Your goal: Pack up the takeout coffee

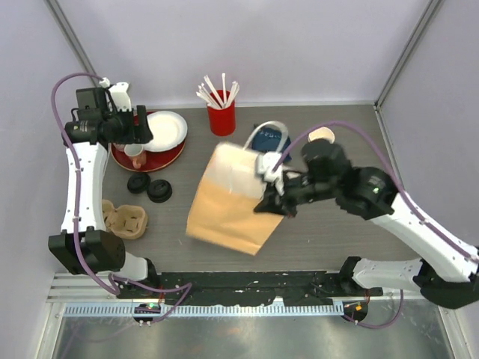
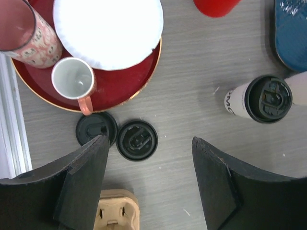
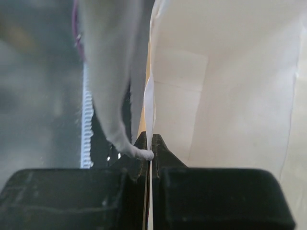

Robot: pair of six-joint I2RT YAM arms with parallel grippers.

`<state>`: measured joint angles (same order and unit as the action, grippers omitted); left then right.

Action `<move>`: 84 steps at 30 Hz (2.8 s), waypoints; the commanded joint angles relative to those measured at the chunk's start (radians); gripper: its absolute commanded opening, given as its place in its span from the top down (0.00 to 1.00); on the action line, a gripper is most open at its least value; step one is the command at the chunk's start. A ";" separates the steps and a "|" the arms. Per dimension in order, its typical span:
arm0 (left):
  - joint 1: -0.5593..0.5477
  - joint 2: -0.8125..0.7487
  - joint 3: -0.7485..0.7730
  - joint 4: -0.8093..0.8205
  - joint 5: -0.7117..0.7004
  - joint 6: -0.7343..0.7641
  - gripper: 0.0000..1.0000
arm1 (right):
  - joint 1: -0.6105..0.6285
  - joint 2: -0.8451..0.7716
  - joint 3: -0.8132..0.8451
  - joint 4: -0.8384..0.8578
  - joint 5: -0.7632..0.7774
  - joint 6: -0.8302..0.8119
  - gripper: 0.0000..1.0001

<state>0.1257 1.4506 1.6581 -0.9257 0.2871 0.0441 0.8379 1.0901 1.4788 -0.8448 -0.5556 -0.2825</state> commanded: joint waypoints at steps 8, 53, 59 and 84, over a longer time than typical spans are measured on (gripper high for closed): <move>0.005 -0.059 -0.040 -0.111 -0.084 0.095 0.27 | 0.231 0.036 -0.170 0.065 0.290 -0.165 0.99; 0.278 -0.222 -0.448 -0.208 -0.339 0.430 0.51 | 0.237 -0.065 -0.009 0.171 0.385 -0.047 0.11; 0.278 -0.118 -0.529 -0.084 -0.365 0.418 0.47 | 0.236 -0.022 0.005 0.151 0.411 -0.011 0.11; 0.279 -0.025 -0.560 -0.058 -0.376 0.390 0.95 | 0.236 -0.055 -0.063 0.147 0.451 0.005 0.12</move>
<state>0.4000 1.4719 1.0580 -0.9470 -0.1036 0.4488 1.0706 1.0550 1.4185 -0.7231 -0.1234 -0.2813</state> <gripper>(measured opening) 0.078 0.879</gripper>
